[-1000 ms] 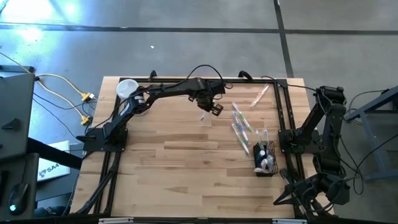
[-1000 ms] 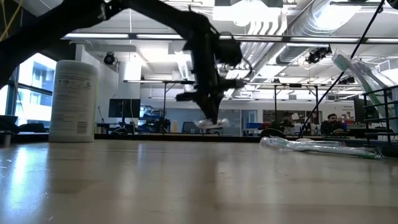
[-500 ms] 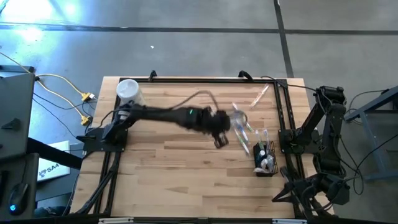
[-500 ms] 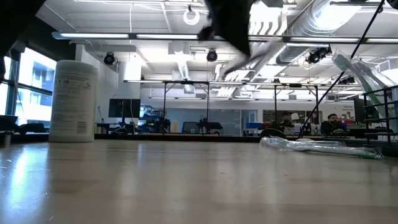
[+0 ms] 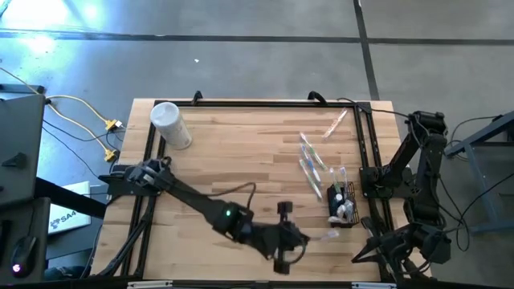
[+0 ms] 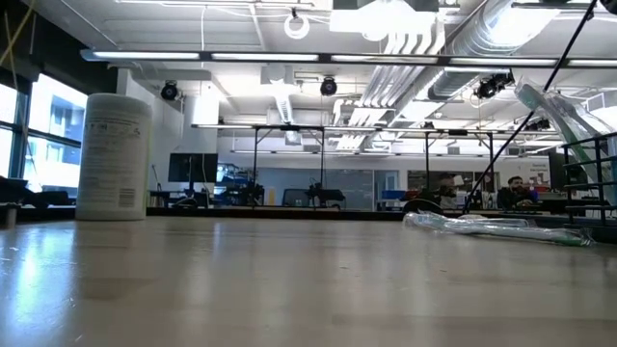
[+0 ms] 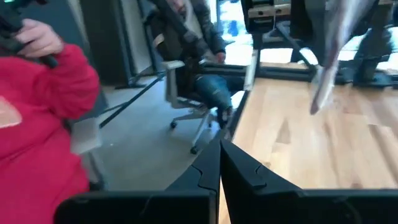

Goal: Pick & Place toothbrushing station
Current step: Put the purple toothbrush into the black mesh organizer

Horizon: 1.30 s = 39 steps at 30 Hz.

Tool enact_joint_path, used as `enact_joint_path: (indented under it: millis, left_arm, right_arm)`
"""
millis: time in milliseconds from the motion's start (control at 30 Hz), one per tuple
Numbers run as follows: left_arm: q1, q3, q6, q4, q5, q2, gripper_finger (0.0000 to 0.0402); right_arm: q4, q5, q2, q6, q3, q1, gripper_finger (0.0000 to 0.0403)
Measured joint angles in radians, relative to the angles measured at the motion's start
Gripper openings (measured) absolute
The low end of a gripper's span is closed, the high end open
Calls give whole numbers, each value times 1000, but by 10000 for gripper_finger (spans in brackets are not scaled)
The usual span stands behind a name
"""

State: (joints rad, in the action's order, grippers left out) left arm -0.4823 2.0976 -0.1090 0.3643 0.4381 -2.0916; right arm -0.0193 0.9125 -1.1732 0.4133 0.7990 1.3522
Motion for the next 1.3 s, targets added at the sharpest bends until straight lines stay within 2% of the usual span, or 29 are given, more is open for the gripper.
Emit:
enact_joint_path:
  millis: [233,500,600,700,800,1000,1133,1300]
  left_arm:
    - [-32,5,-26,-47,26,-31,0]
    - [-38,2,-38,-56,15,-58,0]
    - [-42,4,-54,-62,16,-74,0]
    - [-50,2,-54,-48,16,-79,0]
    - [-57,2,-57,-53,16,-77,0]
    - [-72,2,-57,-47,16,-76,0]
    - [-77,3,-56,-43,14,-76,0]
    - [-74,3,-55,-46,15,-83,0]
  right_arm:
    - [-17,-95,0,-44,0,-54,2]
    - [-12,-388,0,-42,0,-121,2]
    - [-9,-451,-13,-7,0,-144,2]
    - [-7,-443,-24,67,0,-180,7]
    - [-8,-441,-40,81,0,-208,29]
    - [-37,-426,-67,54,0,-236,121]
    - [-38,-322,-68,29,0,-250,178]
    - [-39,-159,-68,22,0,-264,194]
